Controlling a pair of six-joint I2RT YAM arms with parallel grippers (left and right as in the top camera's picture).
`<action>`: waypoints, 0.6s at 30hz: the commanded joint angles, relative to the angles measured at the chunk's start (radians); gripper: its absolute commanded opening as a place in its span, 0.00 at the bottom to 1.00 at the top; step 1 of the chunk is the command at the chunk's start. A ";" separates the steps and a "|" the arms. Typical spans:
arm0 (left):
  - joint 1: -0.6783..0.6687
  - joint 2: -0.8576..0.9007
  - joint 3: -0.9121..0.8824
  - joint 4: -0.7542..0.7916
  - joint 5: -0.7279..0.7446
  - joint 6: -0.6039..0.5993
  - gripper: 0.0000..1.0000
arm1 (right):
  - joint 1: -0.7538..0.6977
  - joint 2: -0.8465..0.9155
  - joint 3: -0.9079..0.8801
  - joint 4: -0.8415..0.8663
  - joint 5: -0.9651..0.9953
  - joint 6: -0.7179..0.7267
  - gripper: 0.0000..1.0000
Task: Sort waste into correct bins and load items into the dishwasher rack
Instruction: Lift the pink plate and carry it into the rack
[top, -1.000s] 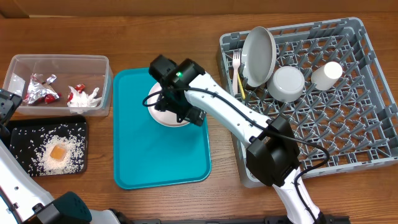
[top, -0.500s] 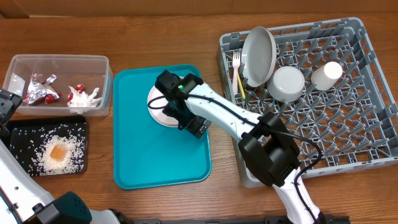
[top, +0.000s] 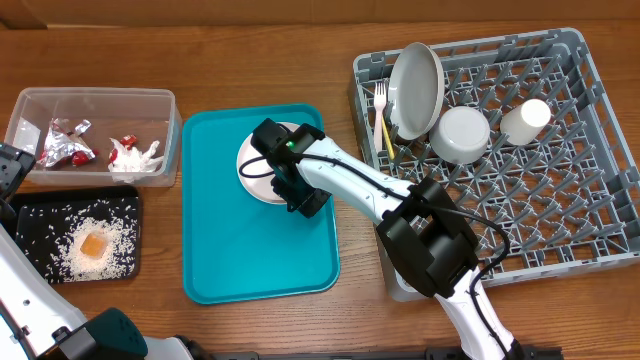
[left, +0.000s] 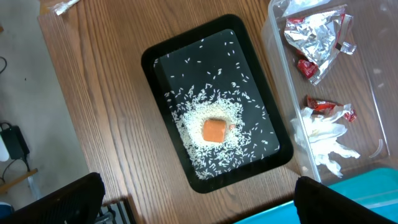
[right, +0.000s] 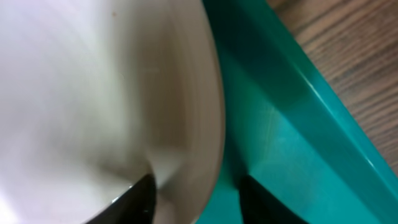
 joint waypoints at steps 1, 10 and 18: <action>0.000 -0.007 0.003 0.000 0.004 -0.013 1.00 | -0.001 0.012 -0.005 -0.003 0.011 -0.021 0.35; 0.000 -0.007 0.003 0.000 0.004 -0.013 1.00 | -0.043 -0.008 -0.001 -0.063 0.011 -0.029 0.04; 0.000 -0.007 0.003 0.000 0.004 -0.013 1.00 | -0.117 -0.190 0.018 -0.092 0.007 -0.338 0.04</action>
